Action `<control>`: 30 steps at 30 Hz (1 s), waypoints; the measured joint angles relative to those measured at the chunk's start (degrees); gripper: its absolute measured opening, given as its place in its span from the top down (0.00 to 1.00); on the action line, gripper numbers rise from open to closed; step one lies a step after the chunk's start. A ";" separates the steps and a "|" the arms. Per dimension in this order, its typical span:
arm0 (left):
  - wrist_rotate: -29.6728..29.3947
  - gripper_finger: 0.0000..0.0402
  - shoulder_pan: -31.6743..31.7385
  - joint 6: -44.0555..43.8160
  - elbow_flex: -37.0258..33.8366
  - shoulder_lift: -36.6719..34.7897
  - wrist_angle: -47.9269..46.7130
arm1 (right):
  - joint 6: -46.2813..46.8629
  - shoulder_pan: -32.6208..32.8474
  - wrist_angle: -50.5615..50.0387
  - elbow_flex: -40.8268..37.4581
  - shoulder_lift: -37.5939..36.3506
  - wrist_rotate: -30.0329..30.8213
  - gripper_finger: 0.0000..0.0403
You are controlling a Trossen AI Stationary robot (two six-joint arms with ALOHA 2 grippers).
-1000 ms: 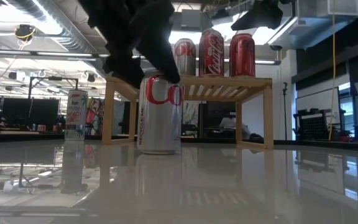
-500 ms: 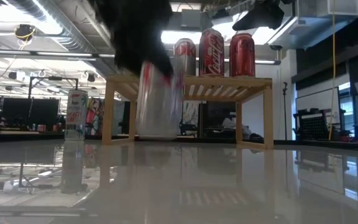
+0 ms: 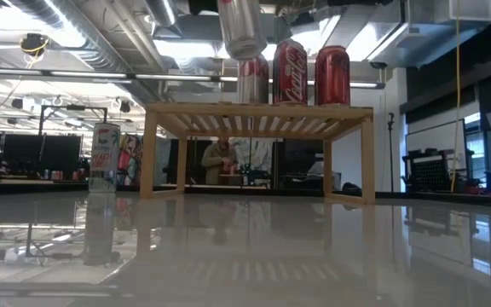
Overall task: Place canned beverage on shelf
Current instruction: Put the red silver soda can aligned with the other red silver soda can on the shelf
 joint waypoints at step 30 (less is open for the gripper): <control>9.19 0.33 12.91 9.25 3.17 10.48 2.12 | 1.16 -13.11 -19.42 1.63 0.09 0.33 0.07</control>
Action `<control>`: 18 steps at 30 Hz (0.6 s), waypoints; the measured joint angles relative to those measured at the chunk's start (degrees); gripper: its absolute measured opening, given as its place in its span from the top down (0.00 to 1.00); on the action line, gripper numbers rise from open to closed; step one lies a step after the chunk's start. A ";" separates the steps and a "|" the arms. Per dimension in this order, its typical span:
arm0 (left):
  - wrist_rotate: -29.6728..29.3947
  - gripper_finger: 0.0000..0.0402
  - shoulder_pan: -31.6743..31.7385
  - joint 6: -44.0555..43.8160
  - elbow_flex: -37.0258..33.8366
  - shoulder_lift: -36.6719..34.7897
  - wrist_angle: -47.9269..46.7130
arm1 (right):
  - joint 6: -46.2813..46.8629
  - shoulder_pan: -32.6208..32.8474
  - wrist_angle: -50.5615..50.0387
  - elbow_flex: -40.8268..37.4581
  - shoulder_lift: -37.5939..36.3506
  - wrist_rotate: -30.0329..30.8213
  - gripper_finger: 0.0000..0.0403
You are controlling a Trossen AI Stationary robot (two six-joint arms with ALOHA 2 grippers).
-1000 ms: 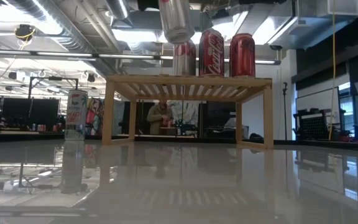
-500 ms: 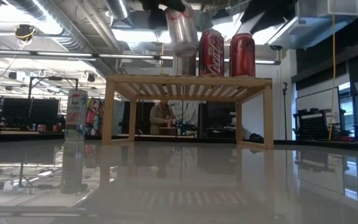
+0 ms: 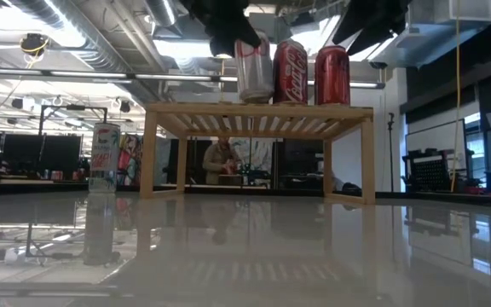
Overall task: Place canned beverage on shelf
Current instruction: Put the red silver soda can aligned with the other red silver soda can on the shelf
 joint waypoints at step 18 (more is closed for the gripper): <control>0.76 0.23 1.53 5.35 0.02 0.10 -0.37 | 1.90 0.00 1.14 -0.02 0.20 -0.06 0.07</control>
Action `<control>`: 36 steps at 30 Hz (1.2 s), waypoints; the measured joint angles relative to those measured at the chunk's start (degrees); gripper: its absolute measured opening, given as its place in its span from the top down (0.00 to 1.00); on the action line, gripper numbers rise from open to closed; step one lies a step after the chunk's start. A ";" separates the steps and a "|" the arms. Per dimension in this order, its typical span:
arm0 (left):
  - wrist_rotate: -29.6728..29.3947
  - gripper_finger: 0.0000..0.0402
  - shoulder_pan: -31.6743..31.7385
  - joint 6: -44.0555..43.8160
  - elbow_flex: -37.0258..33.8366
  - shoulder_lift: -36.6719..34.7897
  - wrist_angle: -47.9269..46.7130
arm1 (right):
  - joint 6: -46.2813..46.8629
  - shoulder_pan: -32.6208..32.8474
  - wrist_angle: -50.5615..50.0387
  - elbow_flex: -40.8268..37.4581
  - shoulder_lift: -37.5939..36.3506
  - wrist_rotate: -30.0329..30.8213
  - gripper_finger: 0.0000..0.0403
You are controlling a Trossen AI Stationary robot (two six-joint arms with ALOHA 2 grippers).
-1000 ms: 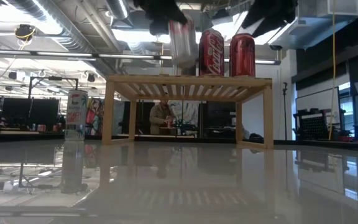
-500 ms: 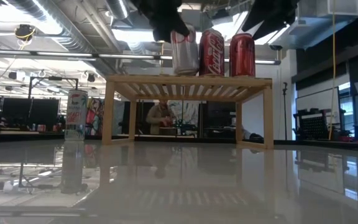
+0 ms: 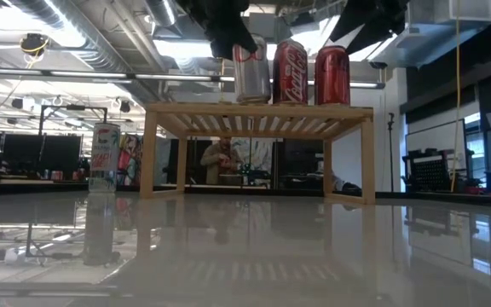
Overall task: Place canned beverage on shelf
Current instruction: Put the red silver soda can aligned with the other red silver soda can on the shelf, then put the top white pink soda can on the shelf
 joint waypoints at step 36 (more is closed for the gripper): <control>-1.01 0.05 0.00 -0.29 3.41 -2.37 -1.05 | 2.18 0.00 0.19 0.00 -0.02 0.00 0.07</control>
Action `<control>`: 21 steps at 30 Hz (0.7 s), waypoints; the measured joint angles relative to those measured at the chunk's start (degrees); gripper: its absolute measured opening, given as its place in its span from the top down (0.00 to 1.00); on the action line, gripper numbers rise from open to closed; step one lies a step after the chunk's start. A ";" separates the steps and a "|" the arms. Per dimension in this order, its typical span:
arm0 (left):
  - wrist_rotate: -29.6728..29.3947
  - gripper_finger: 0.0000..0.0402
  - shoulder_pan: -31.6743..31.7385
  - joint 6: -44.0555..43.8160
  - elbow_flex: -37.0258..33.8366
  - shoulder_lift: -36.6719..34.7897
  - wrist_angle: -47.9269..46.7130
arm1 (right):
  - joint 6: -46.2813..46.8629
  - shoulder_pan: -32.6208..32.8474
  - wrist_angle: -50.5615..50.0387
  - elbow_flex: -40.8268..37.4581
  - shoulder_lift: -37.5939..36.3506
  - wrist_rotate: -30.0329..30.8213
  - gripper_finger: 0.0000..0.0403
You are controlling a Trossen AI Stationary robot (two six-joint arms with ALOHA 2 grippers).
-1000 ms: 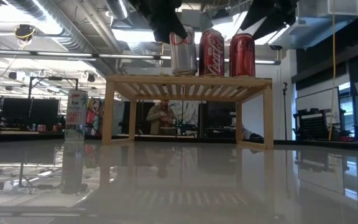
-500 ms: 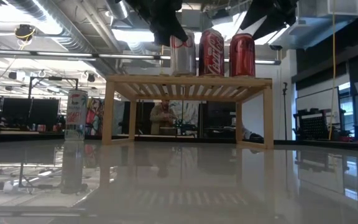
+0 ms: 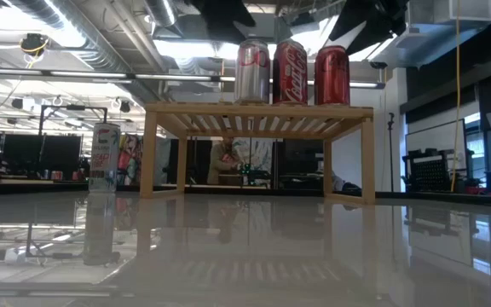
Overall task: Place canned beverage on shelf
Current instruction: Put the top white pink soda can on the shelf
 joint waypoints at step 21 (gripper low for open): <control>-17.69 0.05 22.16 -12.34 -3.29 -11.25 -28.60 | -0.90 0.00 -0.04 -0.02 0.00 1.72 0.07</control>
